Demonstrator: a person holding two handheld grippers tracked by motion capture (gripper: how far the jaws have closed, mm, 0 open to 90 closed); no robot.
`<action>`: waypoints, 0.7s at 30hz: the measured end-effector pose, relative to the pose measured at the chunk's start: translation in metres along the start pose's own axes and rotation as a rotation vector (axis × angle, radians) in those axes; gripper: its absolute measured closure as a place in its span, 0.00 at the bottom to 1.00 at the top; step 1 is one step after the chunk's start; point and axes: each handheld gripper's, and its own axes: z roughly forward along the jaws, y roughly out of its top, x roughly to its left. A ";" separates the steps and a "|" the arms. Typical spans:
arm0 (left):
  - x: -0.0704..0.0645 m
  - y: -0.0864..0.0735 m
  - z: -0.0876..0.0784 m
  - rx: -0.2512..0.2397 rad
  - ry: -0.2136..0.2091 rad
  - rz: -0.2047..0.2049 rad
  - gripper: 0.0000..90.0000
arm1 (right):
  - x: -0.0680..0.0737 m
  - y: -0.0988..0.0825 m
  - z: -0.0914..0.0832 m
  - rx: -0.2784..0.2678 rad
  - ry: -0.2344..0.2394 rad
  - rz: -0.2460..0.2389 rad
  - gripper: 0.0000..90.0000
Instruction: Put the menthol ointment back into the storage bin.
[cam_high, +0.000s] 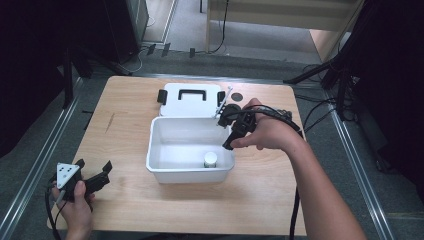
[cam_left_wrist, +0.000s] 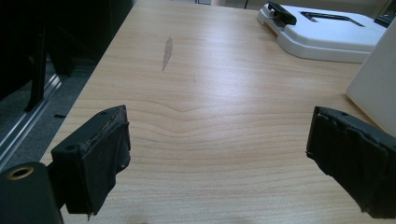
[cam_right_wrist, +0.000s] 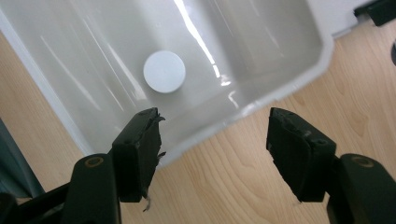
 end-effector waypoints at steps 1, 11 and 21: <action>0.000 0.000 0.000 0.001 0.000 0.000 0.07 | -0.002 -0.004 -0.002 0.001 -0.003 0.009 0.40; 0.000 0.000 0.000 0.001 0.001 0.003 0.07 | -0.019 -0.042 -0.010 -0.011 -0.021 0.082 0.39; -0.001 0.000 0.000 -0.001 0.003 0.011 0.07 | -0.033 -0.095 0.008 -0.049 0.005 0.192 0.38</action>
